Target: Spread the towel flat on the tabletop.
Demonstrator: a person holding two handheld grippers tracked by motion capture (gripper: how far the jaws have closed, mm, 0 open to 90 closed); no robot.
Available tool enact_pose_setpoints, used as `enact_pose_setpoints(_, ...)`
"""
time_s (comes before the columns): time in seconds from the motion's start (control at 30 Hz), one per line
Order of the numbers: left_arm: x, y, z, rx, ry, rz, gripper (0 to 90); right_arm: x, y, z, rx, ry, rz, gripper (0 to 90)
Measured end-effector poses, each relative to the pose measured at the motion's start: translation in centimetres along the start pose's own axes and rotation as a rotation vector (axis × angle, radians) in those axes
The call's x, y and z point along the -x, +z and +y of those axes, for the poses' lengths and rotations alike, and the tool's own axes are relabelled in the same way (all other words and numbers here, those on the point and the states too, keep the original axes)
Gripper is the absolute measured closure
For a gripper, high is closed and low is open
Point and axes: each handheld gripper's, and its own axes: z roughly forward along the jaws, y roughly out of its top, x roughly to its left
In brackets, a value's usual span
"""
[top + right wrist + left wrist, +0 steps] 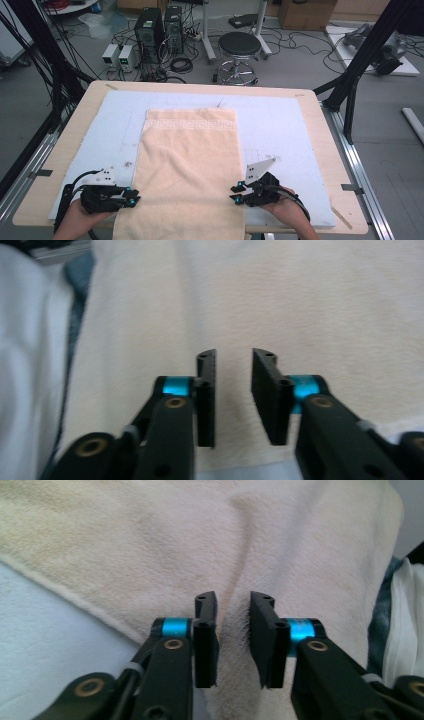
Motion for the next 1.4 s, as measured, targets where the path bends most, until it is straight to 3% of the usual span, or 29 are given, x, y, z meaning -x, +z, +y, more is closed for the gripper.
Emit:
enact_pose_setpoints(0.13,-0.7,0.4,1.2,0.021,-0.003,0.001,61.5,1.1,0.2,0.3,0.007,0.039,-0.047,63.3)
enact_pose_setpoints(0.23,-1.5,0.7,2.6,0.047,-0.001,0.034,56.1,2.3,-0.1,0.9,0.026,0.073,-0.102,59.4)
enact_pose_setpoints(0.33,-3.1,1.4,4.5,0.076,-0.002,0.103,52.1,4.2,-0.5,2.0,0.042,0.083,-0.175,54.7)
enact_pose_setpoints(0.47,-6.3,2.6,6.6,0.132,-0.042,0.217,49.5,7.9,-0.6,3.5,0.076,0.098,-0.262,50.9)
enact_pose_setpoints(0.53,-8.0,3.5,7.3,0.128,-0.052,0.269,49.0,10.0,-0.3,3.7,0.093,0.121,-0.278,49.2)
enact_pose_setpoints(0.63,-10.4,4.8,7.9,0.128,-0.105,0.29,49.1,12.8,0.8,3.7,0.107,0.151,-0.31,47.7)
enact_pose_setpoints(0.7,-11.6,5.6,8.4,0.087,-0.101,0.334,49.5,14.3,1.5,3.6,0.095,0.181,-0.329,47.4)
enact_pose_setpoints(0.9,-14.1,7.4,9.5,0.026,-0.135,0.396,50.2,17.8,3.3,3.7,0.026,0.23,-0.353,48.3)
enact_pose_setpoints(0.97,-14.4,7.6,9.4,0.046,-0.137,0.408,54.8,18.6,3.7,3.6,0.012,0.251,-0.343,50.7)
enact_pose_setpoints(1.03,-14.5,7.6,9.3,0.049,-0.13,0.43,65.9,18.9,3.9,3.5,0.016,0.259,-0.346,57.3)
enact_pose_setpoints(1.1,-14.8,7.4,9.2,0.061,-0.154,0.431,75.7,19.2,3.6,3.3,0.018,0.281,-0.346,76.6)
enact_pose_setpoints(1.17,-15.0,7.5,9.2,0.08,-0.189,0.422,82.3,19.3,3.5,3.4,0.017,0.293,-0.311,85.8)
enact_pose_setpoints(1.4,-14.9,8.3,9.6,0.103,-0.205,0.44,85.0,19.1,2.7,3.5,-0.005,0.298,-0.344,87.7)
